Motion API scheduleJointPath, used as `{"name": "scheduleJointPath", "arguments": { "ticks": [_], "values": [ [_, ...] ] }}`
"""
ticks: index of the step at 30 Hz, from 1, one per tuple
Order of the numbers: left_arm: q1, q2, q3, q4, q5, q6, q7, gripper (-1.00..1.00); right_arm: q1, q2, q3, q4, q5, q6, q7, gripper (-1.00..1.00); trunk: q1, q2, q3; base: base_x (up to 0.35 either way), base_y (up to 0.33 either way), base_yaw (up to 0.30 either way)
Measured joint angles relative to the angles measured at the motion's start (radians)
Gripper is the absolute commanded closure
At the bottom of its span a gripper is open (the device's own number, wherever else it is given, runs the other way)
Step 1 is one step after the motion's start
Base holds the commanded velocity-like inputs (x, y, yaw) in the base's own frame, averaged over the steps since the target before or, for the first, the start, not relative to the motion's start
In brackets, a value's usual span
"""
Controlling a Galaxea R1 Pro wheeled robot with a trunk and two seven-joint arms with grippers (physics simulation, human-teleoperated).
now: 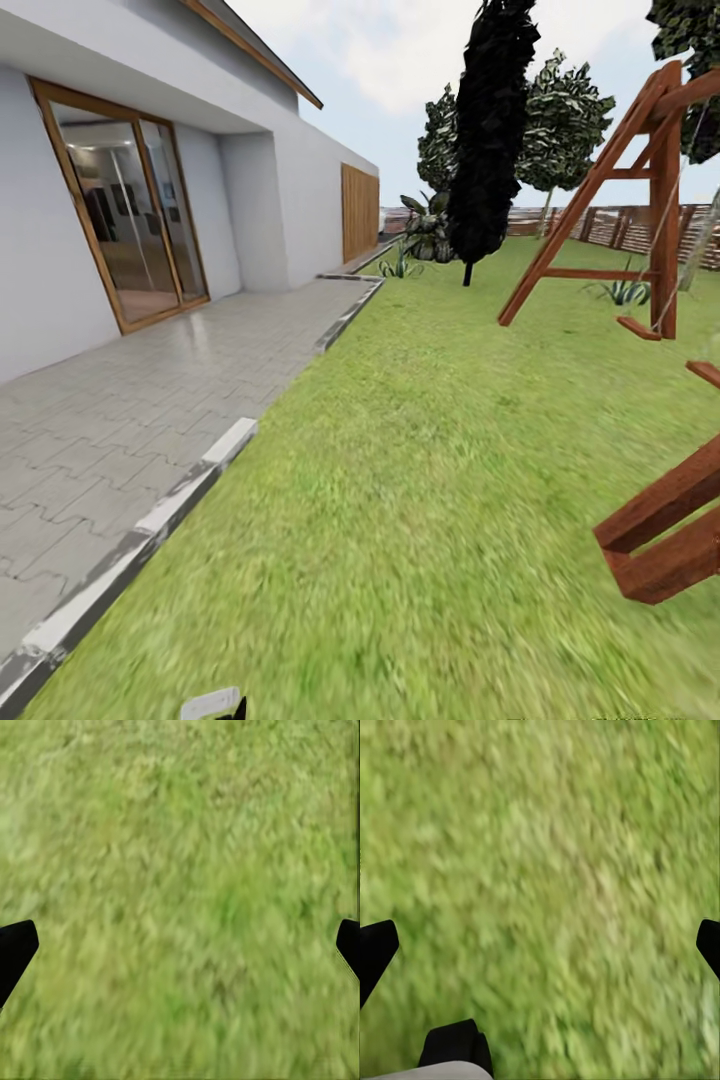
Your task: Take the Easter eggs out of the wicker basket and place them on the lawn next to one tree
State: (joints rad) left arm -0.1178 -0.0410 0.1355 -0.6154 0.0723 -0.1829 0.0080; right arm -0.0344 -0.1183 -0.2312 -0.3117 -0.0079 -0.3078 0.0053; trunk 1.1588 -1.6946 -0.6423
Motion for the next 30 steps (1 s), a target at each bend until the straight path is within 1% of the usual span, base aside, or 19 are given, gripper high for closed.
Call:
{"name": "scheduleJointPath", "arguments": {
  "ticks": [30],
  "values": [
    [0.0,0.0,-0.001,0.0,-0.001,0.0,0.0,-1.0,0.0,-0.003,-0.004,-0.004,0.0,0.0,-0.003,-1.0,0.0,0.0,0.0,0.007,0.006,-0.3]
  ]
}}
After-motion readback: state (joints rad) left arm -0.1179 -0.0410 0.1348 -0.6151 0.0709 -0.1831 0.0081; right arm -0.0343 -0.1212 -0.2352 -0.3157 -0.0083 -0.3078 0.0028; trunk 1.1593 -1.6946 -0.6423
